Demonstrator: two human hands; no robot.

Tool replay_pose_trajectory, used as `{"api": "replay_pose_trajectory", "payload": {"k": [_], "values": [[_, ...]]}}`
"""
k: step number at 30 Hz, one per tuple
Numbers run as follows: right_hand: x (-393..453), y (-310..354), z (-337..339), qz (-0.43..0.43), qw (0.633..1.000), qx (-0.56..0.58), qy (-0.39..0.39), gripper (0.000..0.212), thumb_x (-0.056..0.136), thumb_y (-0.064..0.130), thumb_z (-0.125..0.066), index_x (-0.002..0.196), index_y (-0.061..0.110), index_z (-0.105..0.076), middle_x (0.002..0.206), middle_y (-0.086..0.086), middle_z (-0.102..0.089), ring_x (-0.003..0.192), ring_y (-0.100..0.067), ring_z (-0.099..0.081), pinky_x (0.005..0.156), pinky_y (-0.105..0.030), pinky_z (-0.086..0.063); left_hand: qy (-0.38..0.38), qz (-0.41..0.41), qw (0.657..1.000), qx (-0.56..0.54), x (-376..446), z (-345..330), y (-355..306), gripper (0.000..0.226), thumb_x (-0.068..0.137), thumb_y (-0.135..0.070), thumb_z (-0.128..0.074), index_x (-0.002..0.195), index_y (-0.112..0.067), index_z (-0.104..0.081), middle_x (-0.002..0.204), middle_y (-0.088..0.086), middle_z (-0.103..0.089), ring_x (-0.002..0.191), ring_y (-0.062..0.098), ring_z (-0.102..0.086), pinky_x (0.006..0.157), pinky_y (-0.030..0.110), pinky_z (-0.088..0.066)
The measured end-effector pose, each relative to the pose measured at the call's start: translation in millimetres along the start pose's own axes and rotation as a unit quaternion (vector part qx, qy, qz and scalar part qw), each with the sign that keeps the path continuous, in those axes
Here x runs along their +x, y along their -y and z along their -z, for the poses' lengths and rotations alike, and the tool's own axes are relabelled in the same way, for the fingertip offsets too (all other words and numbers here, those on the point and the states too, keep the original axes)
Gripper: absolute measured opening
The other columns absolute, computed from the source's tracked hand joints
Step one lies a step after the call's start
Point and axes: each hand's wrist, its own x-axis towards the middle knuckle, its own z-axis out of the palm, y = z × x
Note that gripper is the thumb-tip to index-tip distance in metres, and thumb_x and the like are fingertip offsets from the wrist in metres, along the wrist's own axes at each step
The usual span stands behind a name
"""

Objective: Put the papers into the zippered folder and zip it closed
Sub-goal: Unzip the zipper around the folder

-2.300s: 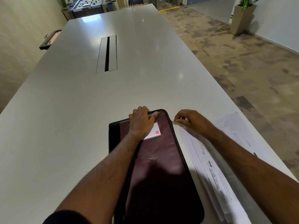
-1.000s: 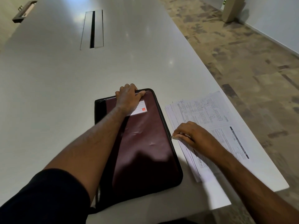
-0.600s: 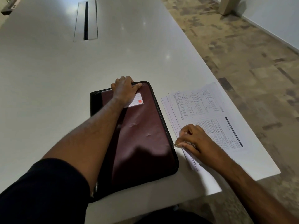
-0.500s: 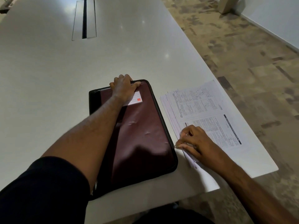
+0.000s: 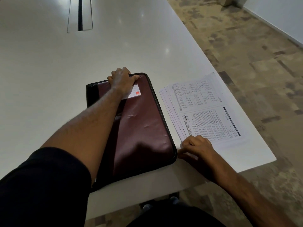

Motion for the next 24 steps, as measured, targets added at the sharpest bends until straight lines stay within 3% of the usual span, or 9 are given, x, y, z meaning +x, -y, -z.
{"api": "replay_pose_trajectory", "payload": {"k": [3, 8, 13, 18, 24], "values": [[-13, 3, -12, 0.003, 0.999, 0.021, -0.032, 0.025, 0.079, 0.022, -0.089, 0.091, 0.034, -0.072, 0.089, 0.012, -0.064, 0.077, -0.017, -0.057, 0.07, -0.025, -0.03, 0.0, 0.002, 1.0, 0.001, 1, -1, 0, 0.051, 0.1, -0.061, -0.052, 0.124, -0.017, -0.061, 0.131, 0.009, -0.057, 0.128, 0.031, -0.046, 0.111, 0.046, -0.033], [-24, 17, -16, -0.011, 0.996, 0.081, -0.04, 0.005, 0.088, 0.024, -0.076, 0.093, 0.024, -0.077, 0.087, 0.008, -0.065, 0.077, -0.015, -0.059, 0.067, -0.03, -0.048, -0.015, 0.002, 1.0, 0.005, -1, -1, 0, 0.05, 0.1, -0.059, -0.053, 0.123, -0.016, -0.063, 0.131, 0.011, -0.059, 0.127, 0.033, -0.048, 0.109, 0.045, -0.034], [-30, 29, -11, -0.073, 0.99, 0.114, -0.023, 0.003, 0.092, 0.021, -0.077, 0.093, 0.022, -0.077, 0.085, 0.012, -0.062, 0.073, -0.009, -0.063, 0.063, -0.026, -0.052, -0.051, -0.011, 0.997, -0.054, -30, 2, -10, 0.048, 0.1, -0.047, -0.059, 0.136, -0.015, -0.06, 0.141, 0.011, -0.054, 0.136, 0.033, -0.044, 0.117, 0.044, -0.029], [-30, 35, -10, -0.087, 0.988, 0.127, -0.019, 0.003, 0.091, 0.018, -0.079, 0.093, 0.02, -0.077, 0.082, 0.016, -0.059, 0.069, -0.009, -0.062, 0.062, -0.028, -0.053, -0.063, -0.06, 0.987, -0.135, -109, -3, -28, 0.024, 0.095, -0.037, -0.068, 0.112, -0.02, -0.072, 0.12, 0.0, -0.064, 0.122, 0.025, -0.052, 0.105, 0.037, -0.034], [-30, 36, -7, -0.094, 0.986, 0.135, -0.028, 0.003, 0.09, 0.018, -0.08, 0.093, 0.019, -0.079, 0.083, 0.01, -0.067, 0.074, -0.009, -0.064, 0.067, -0.032, -0.055, -0.003, -0.122, 0.977, -0.174, -216, -9, -36, 0.009, 0.097, -0.042, -0.066, 0.093, -0.036, -0.061, 0.106, -0.017, -0.052, 0.108, 0.008, -0.041, 0.097, 0.035, -0.027]]}}
